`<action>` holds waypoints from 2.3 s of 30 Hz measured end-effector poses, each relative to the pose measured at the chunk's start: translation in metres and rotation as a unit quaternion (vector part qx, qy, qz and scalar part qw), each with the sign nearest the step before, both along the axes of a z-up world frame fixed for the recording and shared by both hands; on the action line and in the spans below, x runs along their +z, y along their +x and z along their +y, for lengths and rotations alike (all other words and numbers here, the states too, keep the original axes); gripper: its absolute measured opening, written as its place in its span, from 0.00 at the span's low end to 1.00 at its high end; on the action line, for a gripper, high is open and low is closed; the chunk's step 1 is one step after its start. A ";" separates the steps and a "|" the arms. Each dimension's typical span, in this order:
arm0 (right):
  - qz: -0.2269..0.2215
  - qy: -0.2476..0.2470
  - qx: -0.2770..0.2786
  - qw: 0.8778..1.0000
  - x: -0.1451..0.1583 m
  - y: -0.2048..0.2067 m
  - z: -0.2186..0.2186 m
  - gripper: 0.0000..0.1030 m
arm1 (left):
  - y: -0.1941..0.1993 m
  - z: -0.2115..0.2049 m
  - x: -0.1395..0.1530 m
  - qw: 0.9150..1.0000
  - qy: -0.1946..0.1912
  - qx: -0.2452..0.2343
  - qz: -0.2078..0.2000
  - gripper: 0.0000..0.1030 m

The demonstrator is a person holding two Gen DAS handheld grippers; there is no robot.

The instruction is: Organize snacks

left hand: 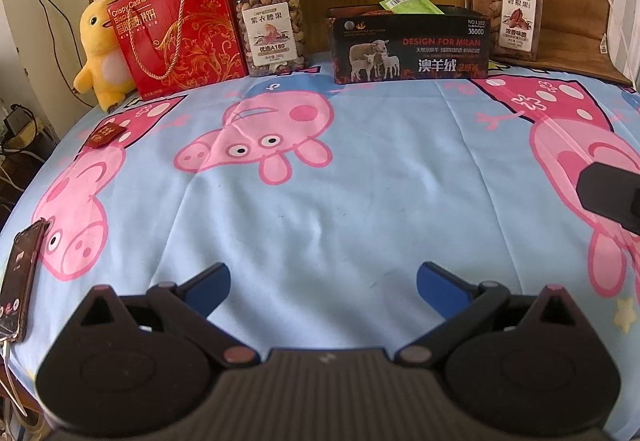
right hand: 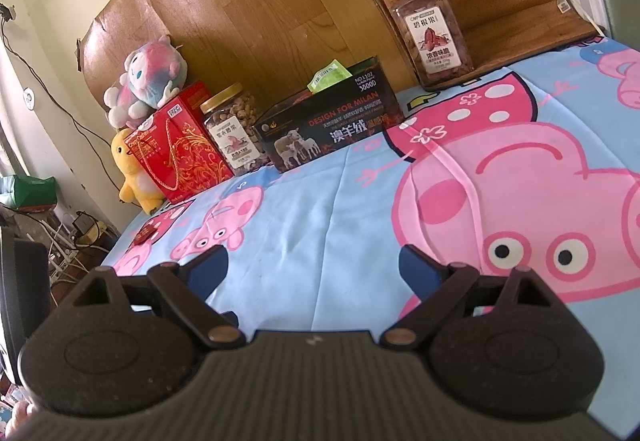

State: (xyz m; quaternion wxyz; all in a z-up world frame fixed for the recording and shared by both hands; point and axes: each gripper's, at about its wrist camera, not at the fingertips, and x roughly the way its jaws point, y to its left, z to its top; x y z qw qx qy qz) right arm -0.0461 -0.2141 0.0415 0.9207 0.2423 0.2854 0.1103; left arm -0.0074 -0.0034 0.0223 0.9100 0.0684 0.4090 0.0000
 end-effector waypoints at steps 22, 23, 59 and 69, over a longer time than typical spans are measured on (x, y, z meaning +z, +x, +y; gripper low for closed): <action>-0.003 0.001 -0.001 1.000 0.001 -0.001 0.000 0.91 | -0.001 -0.001 0.001 1.000 0.002 0.001 0.000 1.00; -0.004 0.001 -0.001 1.000 0.002 -0.001 0.001 0.91 | -0.001 -0.001 0.001 1.000 0.002 0.001 0.000 1.00; -0.016 0.007 -0.012 1.000 0.006 -0.003 -0.006 0.91 | -0.005 -0.008 0.009 1.000 -0.004 -0.014 -0.003 1.00; -0.053 -0.021 -0.015 0.998 0.014 -0.011 -0.003 0.91 | -0.008 -0.007 0.015 1.000 -0.010 -0.015 -0.009 1.00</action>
